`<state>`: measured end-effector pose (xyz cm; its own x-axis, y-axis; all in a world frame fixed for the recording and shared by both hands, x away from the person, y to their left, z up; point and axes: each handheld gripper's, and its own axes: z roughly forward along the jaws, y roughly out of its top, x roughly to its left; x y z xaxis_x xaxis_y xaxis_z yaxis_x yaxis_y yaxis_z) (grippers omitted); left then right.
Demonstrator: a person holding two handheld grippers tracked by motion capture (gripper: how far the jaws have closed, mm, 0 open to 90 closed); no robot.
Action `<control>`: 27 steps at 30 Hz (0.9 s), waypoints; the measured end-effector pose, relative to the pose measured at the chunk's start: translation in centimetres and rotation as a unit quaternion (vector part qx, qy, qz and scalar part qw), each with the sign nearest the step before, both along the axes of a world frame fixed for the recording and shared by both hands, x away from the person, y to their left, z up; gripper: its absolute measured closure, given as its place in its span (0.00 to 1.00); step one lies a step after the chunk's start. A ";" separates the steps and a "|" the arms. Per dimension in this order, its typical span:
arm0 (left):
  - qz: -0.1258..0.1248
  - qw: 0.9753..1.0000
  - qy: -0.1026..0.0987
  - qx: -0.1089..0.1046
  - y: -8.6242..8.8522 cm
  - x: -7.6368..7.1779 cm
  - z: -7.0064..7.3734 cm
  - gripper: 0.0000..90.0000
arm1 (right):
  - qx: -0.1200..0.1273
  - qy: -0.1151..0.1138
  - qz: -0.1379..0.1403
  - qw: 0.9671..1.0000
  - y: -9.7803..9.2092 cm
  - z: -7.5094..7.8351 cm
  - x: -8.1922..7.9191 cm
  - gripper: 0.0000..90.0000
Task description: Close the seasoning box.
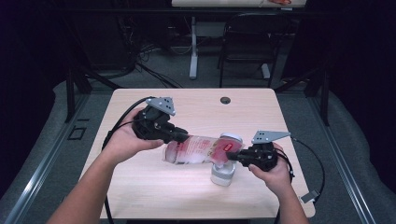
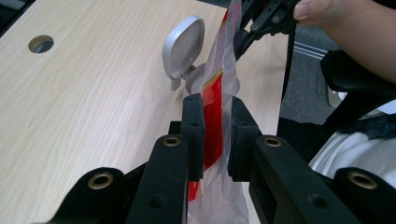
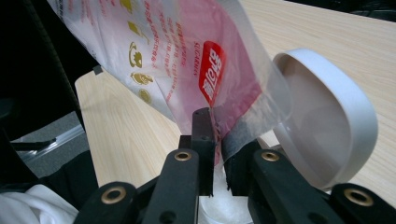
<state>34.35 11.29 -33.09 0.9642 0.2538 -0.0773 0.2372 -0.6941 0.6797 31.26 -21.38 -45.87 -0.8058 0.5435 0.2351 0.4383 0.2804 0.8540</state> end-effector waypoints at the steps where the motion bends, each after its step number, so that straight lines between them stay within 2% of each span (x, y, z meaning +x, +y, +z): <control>1: 0.001 1.000 0.001 0.000 0.1 0.0 -0.1 0.90 | 0.000 0.000 0.002 1.000 0.0 0.0 0.0 0.93; 4: 0.003 1.000 0.000 -0.005 0.5 0.1 -0.4 0.89 | 0.000 -0.002 0.012 1.000 0.0 -0.1 0.1 0.90; 10: 0.009 1.000 0.003 -0.003 1.1 0.3 -0.8 0.89 | -0.001 0.013 0.014 1.000 0.1 -1.1 0.4 0.89; 13: 0.010 1.000 0.003 -0.008 1.4 0.4 -1.1 0.89 | 0.014 0.018 0.022 0.999 -0.1 -1.5 0.6 0.92; 22: 0.020 1.000 0.001 0.005 2.0 0.3 -1.7 0.88 | 0.013 0.001 0.021 1.000 0.2 -1.2 0.3 0.98; 27: 0.028 1.000 0.004 0.001 2.8 0.2 -2.5 0.87 | 0.015 -0.007 0.019 1.000 0.3 -1.0 0.2 0.99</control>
<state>34.53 14.07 -35.62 0.9479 0.3074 -0.0838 0.2805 -0.6804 0.6771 31.48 -21.08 -46.83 -0.8286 0.5059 0.2397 0.4165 0.2710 0.8678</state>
